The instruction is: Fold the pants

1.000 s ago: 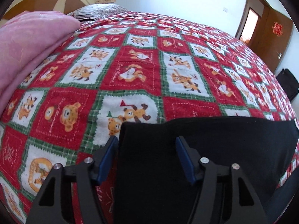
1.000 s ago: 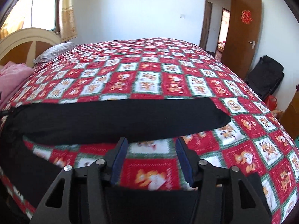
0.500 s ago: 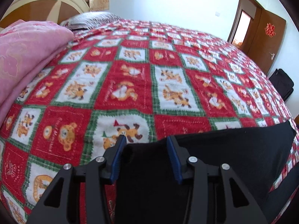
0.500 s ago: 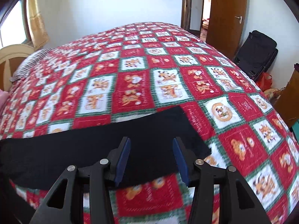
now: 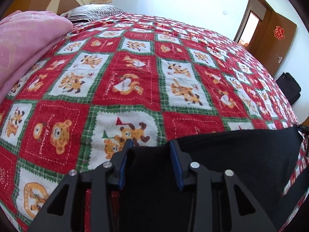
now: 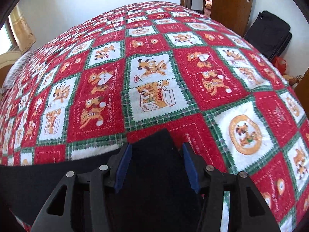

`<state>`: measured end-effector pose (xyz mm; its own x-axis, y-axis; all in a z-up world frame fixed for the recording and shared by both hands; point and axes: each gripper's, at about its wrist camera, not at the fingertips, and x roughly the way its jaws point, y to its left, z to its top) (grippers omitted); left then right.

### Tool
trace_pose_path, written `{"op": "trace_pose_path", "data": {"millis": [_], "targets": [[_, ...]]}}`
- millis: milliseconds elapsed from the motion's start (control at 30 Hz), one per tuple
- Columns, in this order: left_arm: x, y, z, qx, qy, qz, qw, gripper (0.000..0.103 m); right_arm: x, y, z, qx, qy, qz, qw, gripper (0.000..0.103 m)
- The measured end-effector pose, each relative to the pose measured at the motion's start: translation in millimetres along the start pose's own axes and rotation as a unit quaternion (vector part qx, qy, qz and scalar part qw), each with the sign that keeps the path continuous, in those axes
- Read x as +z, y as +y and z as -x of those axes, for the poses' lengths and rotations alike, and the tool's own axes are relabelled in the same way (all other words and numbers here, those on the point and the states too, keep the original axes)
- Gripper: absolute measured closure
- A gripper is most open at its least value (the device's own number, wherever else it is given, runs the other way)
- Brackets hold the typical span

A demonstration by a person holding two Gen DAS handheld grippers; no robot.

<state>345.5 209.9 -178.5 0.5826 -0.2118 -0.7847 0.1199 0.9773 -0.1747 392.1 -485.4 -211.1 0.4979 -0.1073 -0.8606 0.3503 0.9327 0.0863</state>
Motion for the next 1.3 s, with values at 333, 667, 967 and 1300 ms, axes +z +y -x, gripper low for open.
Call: {"op": "trace_pose_path", "data": {"millis": [333, 667, 967, 1300], "targets": [[1.9, -2.8, 2.5, -0.026, -0.007, -0.015, 0.9995, 0.091, 7.9, -7.5, 0.6, 0.053, 0.001, -0.018, 0.998, 0.092], [3.1, -5.0, 38.9, -0.048, -0.066, -0.015, 0.9966, 0.091, -2.0, 1.1, 68.4, 0.078, -0.086, -0.002, 0.993, 0.094], [-11.5, -6.0, 91.8, -0.105, -0.143, -0.017, 0.984, 0.091, -45.0, -13.4, 160.5, 0.143, -0.18, 0.013, 0.973, 0.094], [-65.3, 8.3, 142.2, -0.159, -0.198, -0.01, 0.9672, 0.091, -125.1, -54.5, 229.2, 0.199, -0.239, 0.013, 0.95, 0.094]]}}
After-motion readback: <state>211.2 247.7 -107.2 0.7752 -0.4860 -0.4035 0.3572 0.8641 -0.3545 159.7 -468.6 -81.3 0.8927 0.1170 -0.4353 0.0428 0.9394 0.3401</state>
